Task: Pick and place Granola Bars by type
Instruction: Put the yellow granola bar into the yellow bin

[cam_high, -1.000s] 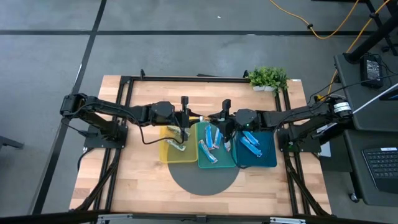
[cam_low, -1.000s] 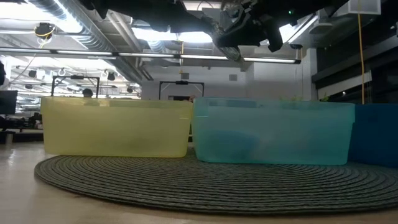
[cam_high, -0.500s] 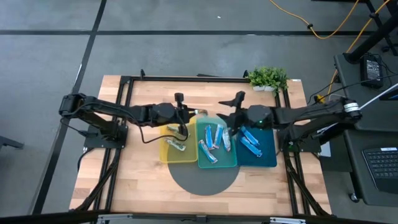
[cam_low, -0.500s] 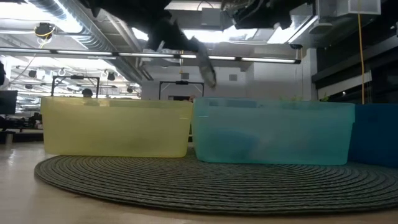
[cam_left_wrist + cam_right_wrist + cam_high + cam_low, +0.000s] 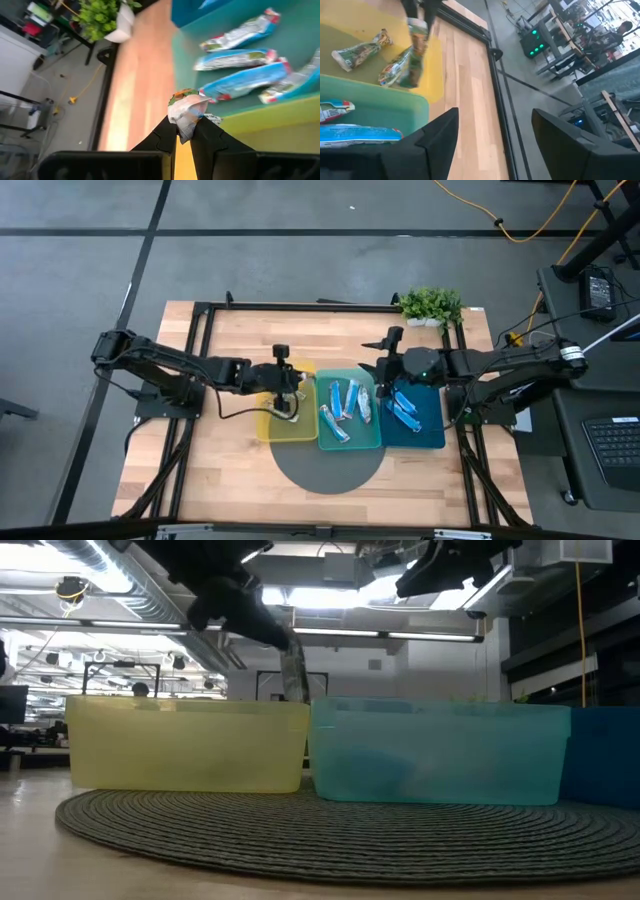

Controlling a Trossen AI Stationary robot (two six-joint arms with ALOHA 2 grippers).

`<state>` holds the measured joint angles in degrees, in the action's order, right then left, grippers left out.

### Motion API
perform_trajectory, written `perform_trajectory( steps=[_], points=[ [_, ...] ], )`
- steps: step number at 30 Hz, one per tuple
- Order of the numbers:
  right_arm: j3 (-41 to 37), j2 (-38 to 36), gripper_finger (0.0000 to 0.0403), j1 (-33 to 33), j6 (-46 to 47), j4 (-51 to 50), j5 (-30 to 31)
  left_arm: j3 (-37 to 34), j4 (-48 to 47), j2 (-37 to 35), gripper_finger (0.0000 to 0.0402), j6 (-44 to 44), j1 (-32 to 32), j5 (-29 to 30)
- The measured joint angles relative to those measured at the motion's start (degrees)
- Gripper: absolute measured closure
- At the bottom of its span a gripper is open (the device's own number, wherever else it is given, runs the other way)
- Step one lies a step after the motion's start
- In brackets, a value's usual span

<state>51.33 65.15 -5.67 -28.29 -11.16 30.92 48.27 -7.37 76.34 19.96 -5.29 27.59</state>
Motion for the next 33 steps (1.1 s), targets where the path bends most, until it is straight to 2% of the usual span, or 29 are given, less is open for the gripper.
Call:
perform_trajectory(
  steps=[11,15,19,33],
  points=[
    [0.00,0.02,0.0152,-0.02,2.43,-0.08,-1.15,0.00,-4.61,0.00,0.0375,-7.46,-5.53,1.39],
    [0.00,0.04,0.0152,-0.01,2.75,-0.89,-1.18,-0.11,-4.39,0.00,0.0374,-9.33,-5.72,-4.61],
    [0.00,0.04,0.0152,-0.01,2.78,-0.98,-2.82,-2.28,-0.99,0.00,0.0375,-9.80,-6.00,-8.38],
    [0.00,0.04,0.0152,-0.01,3.79,-1.07,-4.06,-11.94,8.01,0.02,0.0375,-10.95,-4.91,-7.16]
  ],
)
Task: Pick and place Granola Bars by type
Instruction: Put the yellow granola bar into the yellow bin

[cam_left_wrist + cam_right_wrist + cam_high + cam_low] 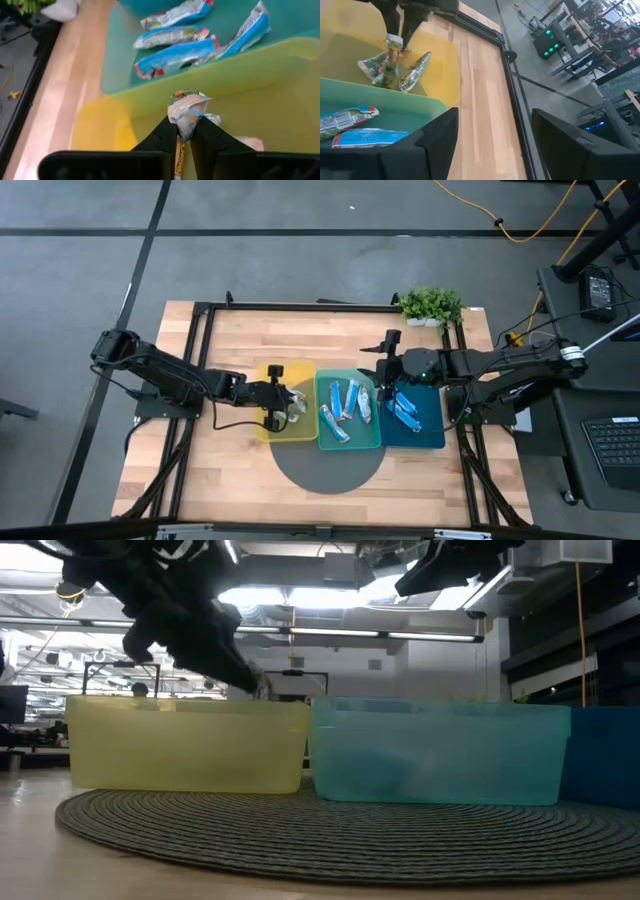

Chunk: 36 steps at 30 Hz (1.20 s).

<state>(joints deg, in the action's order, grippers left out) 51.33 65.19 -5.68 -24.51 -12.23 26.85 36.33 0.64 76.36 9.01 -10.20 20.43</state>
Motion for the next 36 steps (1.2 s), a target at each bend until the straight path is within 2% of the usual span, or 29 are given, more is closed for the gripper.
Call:
perform_trajectory(
  steps=[4,10,15,19,24,29,36],
  points=[
    [0.00,0.00,0.0152,-0.01,0.17,-0.02,0.00,-1.56,1.01,0.00,0.0372,-1.87,0.62,1.45],
    [-0.02,0.00,0.0152,0.00,0.16,-0.02,0.00,-2.14,-0.27,0.00,0.0368,-1.92,0.53,0.52],
    [-0.02,0.00,0.0152,-0.01,0.24,-0.02,0.00,-2.14,-2.62,0.00,0.0355,-2.48,-0.19,-1.34],
    [-0.02,0.00,0.0152,0.01,0.24,-0.02,-0.01,-2.14,-4.37,0.00,0.0340,-2.42,-1.14,-0.57],
    [-0.02,0.00,0.0152,0.01,0.24,-0.02,0.00,-2.14,-4.70,0.00,0.0305,-1.81,-2.19,2.93],
    [-0.02,0.00,0.0152,-0.01,0.26,-0.02,0.00,-2.14,-5.12,-0.09,0.0252,-1.32,-2.55,5.70],
    [-0.02,0.00,0.0152,0.00,0.29,-0.01,0.01,-2.11,-8.20,-4.59,0.0187,-1.31,-2.57,9.20]
  ],
)
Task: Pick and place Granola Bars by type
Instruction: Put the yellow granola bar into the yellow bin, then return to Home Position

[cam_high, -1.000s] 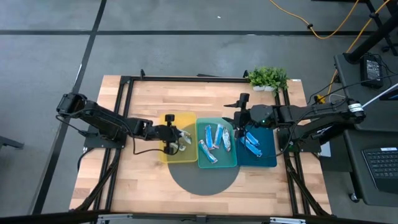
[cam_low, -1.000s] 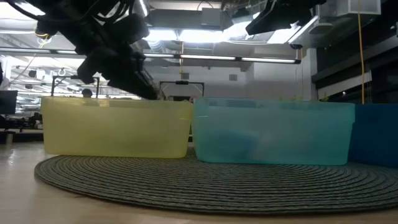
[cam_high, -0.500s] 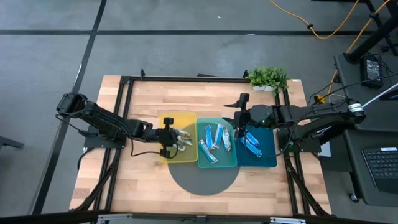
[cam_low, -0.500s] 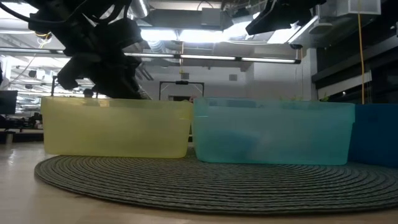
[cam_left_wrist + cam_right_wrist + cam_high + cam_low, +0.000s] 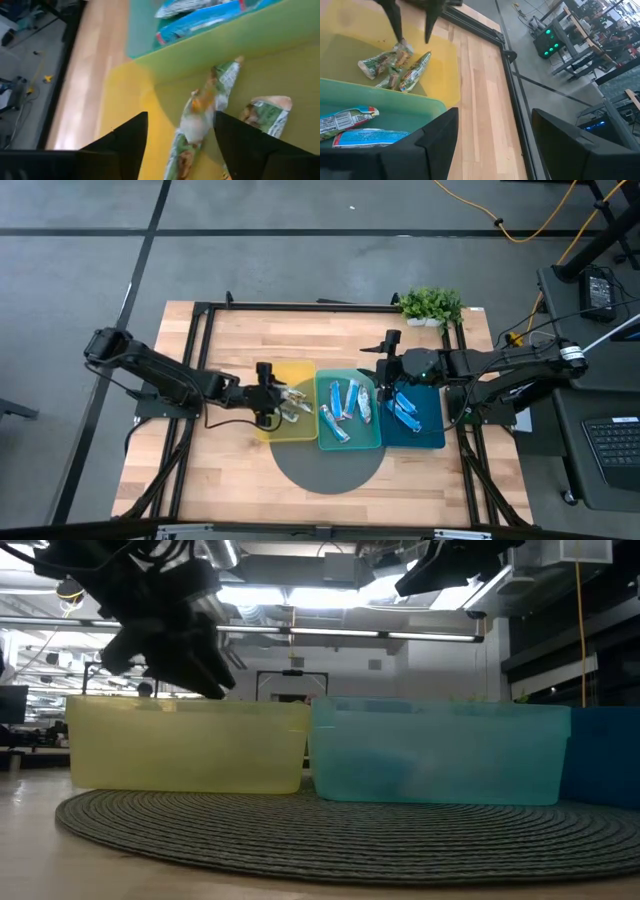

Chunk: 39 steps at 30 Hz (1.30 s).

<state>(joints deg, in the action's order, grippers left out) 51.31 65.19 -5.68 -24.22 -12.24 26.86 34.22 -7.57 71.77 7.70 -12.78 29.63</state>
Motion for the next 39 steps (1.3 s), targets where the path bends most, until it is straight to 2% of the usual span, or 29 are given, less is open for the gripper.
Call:
perform_trajectory(
  steps=[8,15,21,27,34,39],
  points=[
    [-0.01,0.00,0.0152,0.00,0.01,-0.01,0.01,0.00,-6.55,-9.43,0.0163,-2.39,-0.69,1.44],
    [-0.01,0.00,0.0152,0.01,0.13,0.00,0.03,0.58,-8.22,-19.29,0.0175,-1.43,-1.75,0.85],
    [-0.02,0.02,0.0152,-0.01,-0.01,1.53,0.08,5.65,-8.53,-29.92,0.0195,0.75,-1.28,-0.01],
    [-0.02,0.01,0.0152,0.01,-0.03,1.76,0.08,11.55,-13.55,-38.55,0.0256,4.26,4.77,-11.91],
    [-0.02,0.00,0.0152,-0.01,1.35,1.69,0.06,11.62,-21.92,-45.45,0.0382,0.62,14.48,-16.31],
    [-0.02,0.02,0.0152,0.01,1.58,1.02,0.03,5.42,-21.49,-51.26,0.0394,-2.42,16.39,-19.33]
  ],
)
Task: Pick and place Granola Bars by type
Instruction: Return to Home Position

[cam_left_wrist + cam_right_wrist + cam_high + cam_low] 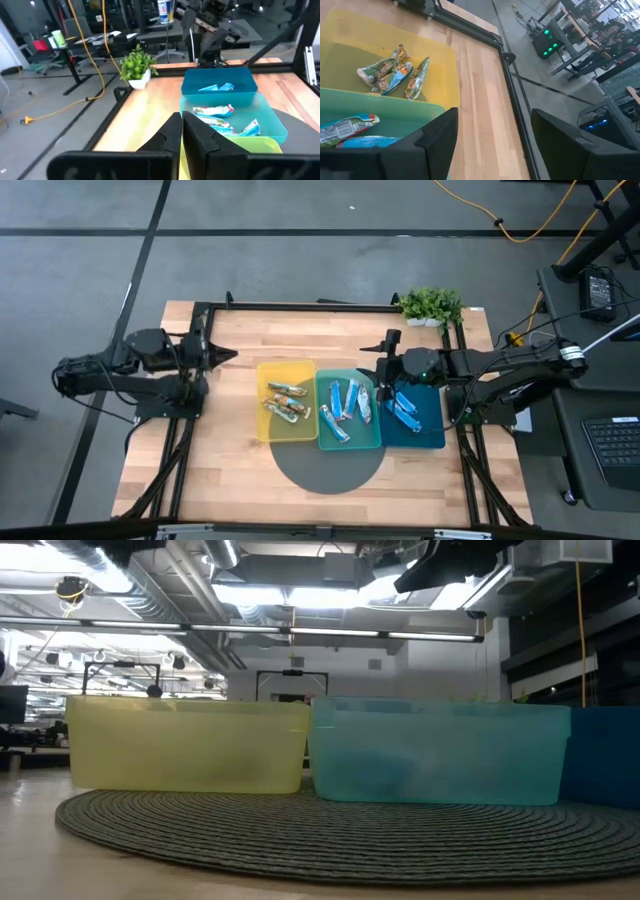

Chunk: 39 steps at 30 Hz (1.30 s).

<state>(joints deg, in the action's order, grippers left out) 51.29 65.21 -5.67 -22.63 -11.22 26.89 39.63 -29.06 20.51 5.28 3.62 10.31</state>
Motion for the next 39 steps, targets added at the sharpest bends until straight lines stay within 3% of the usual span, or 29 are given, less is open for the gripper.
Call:
perform_trajectory(
  steps=[6,13,20,29,39],
  points=[
    [0.00,0.00,0.0152,-0.02,1.38,-0.53,-0.02,-10.29,2.60,-10.20,0.0394,-4.85,-0.13,0.09],
    [-0.72,0.00,0.0152,-0.02,3.11,-1.64,-0.05,-24.95,13.24,-20.50,0.0394,-7.65,-0.13,-1.57],
    [-3.25,0.02,0.0152,0.00,3.45,-0.83,-0.07,-31.88,21.41,-20.15,0.0393,-5.55,-0.13,-5.02],
    [-3.96,0.02,0.0152,-0.02,4.61,-0.74,-1.49,-38.81,30.00,-20.50,0.0393,-6.27,-0.13,-4.59],
    [-3.96,0.00,0.0152,-0.02,4.33,-0.06,-3.58,-39.14,30.99,-20.37,0.0393,-2.01,-0.11,-3.39]
  ],
)
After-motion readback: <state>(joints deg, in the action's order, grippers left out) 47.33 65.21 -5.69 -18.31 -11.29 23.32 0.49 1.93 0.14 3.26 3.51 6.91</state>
